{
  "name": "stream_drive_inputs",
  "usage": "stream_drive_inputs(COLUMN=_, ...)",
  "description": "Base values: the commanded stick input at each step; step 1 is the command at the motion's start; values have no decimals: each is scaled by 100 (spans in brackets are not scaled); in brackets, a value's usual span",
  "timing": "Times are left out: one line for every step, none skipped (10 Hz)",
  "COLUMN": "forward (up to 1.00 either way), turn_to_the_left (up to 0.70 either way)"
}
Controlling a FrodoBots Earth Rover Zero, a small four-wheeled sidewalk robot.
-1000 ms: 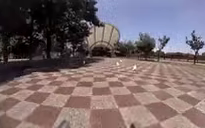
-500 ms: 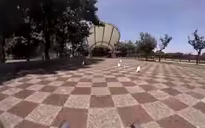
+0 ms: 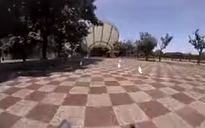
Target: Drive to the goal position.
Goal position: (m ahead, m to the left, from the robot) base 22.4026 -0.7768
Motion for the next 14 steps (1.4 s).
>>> stream_drive_inputs(forward=70, turn_to_the_left=21)
stream_drive_inputs(forward=70, turn_to_the_left=27)
stream_drive_inputs(forward=70, turn_to_the_left=27)
stream_drive_inputs(forward=70, turn_to_the_left=27)
stream_drive_inputs(forward=70, turn_to_the_left=23)
stream_drive_inputs(forward=70, turn_to_the_left=5)
stream_drive_inputs(forward=70, turn_to_the_left=0)
stream_drive_inputs(forward=70, turn_to_the_left=0)
stream_drive_inputs(forward=70, turn_to_the_left=21)
stream_drive_inputs(forward=70, turn_to_the_left=27)
stream_drive_inputs(forward=70, turn_to_the_left=27)
stream_drive_inputs(forward=70, turn_to_the_left=27)
stream_drive_inputs(forward=70, turn_to_the_left=27)
stream_drive_inputs(forward=70, turn_to_the_left=27)
